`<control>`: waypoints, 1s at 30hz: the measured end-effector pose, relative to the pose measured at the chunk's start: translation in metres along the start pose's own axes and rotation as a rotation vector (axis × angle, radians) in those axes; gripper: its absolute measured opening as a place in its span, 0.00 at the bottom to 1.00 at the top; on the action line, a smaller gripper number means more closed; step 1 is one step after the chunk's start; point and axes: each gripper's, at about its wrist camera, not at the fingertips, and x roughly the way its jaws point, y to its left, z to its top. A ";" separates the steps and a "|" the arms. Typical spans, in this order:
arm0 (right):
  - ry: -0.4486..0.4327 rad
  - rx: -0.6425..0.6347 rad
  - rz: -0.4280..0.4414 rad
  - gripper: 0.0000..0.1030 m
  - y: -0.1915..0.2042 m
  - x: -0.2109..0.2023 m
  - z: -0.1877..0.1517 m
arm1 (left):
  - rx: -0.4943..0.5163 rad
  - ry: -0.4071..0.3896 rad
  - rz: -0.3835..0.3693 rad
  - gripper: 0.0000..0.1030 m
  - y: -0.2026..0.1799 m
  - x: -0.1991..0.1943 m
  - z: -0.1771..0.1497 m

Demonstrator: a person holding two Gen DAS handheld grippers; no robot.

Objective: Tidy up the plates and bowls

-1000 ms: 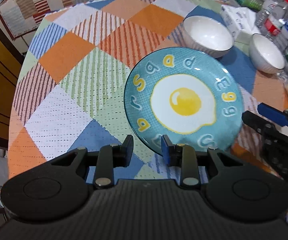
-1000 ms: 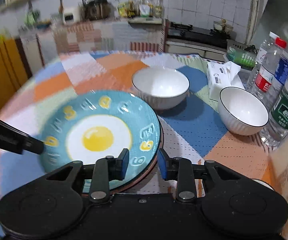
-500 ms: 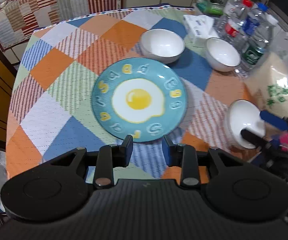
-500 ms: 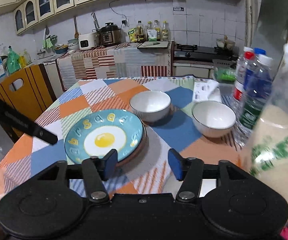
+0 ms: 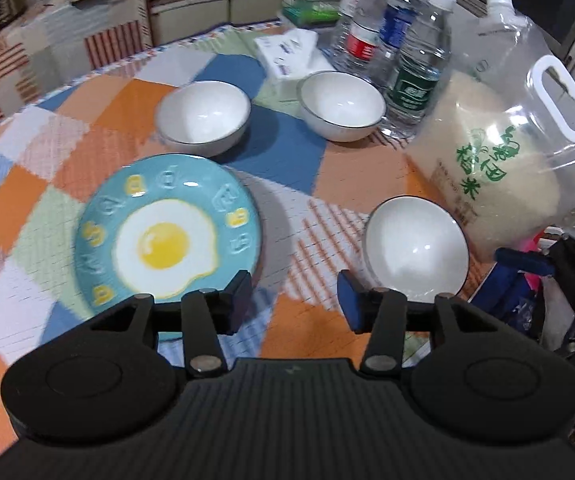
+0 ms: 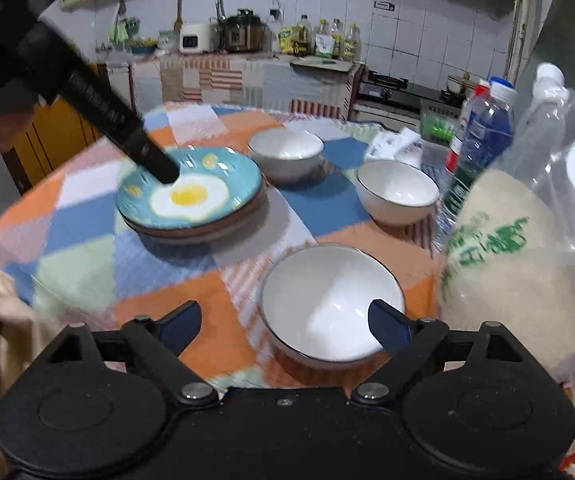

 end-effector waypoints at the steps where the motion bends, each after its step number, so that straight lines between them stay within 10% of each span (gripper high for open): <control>1: 0.023 0.009 -0.022 0.91 -0.004 0.006 -0.003 | 0.000 0.005 -0.019 0.48 -0.003 0.007 0.001; 19: 0.181 0.139 -0.051 0.91 -0.027 0.085 -0.022 | -0.040 0.048 -0.096 0.47 -0.036 0.105 0.006; 23: 0.171 0.126 -0.050 0.91 -0.027 0.089 -0.024 | -0.021 0.065 -0.128 0.26 -0.041 0.111 0.006; 30: 0.163 0.113 -0.065 0.91 -0.021 0.085 -0.026 | -0.053 0.076 -0.161 0.17 -0.045 0.111 0.001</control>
